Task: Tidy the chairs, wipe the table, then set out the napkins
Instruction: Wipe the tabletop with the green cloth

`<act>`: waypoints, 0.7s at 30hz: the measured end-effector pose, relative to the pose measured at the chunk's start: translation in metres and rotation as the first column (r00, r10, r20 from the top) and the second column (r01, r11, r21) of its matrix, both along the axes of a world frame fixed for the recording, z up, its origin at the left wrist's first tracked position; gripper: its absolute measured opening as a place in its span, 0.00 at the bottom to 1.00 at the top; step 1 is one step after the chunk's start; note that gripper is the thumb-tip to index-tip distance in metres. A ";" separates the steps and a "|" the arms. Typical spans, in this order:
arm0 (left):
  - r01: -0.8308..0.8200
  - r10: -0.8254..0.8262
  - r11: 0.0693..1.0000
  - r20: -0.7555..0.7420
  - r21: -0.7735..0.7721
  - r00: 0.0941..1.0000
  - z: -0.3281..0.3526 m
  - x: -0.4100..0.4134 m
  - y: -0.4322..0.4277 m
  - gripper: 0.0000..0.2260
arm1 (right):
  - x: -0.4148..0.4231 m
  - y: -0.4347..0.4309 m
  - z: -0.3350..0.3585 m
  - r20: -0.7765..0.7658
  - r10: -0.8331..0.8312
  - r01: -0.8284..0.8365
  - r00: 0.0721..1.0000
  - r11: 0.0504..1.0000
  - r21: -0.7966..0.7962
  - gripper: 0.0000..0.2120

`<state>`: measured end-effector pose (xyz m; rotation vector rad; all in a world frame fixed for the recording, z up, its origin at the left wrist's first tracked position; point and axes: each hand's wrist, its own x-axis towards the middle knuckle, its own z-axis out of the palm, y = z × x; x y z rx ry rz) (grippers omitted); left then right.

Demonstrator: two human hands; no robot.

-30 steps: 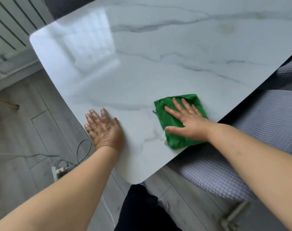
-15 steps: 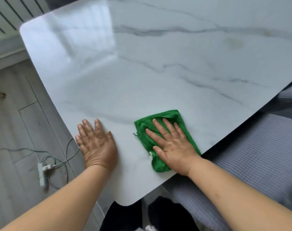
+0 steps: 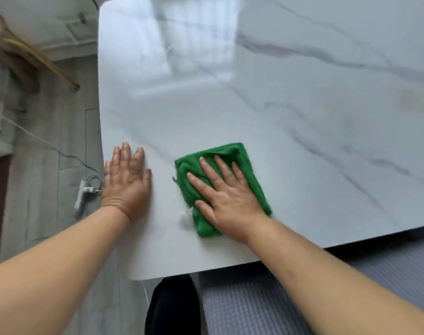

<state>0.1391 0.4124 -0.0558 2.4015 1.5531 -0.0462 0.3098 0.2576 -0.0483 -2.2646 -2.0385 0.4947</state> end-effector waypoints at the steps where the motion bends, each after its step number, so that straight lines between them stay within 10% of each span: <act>1: -0.031 0.031 0.999 0.015 -0.026 0.999 0.001 0.003 -0.001 0.24 | 0.009 -0.023 0.003 -0.010 0.080 -0.080 0.997 0.997 0.017 0.28; 11: -0.127 0.122 0.991 0.113 0.040 0.986 -0.014 0.010 -0.006 0.24 | 0.199 0.074 -0.005 0.141 -0.613 0.613 0.778 0.789 0.044 0.29; 16: -0.106 0.098 0.994 0.180 0.036 0.979 -0.010 0.004 -0.005 0.23 | 0.075 0.156 -0.012 0.049 -0.280 0.277 0.959 0.959 0.068 0.28; 21: -0.108 0.096 0.994 0.254 0.035 0.963 -0.007 0.004 -0.004 0.22 | 0.001 0.023 0.000 -0.025 0.051 -0.049 0.998 0.996 0.073 0.26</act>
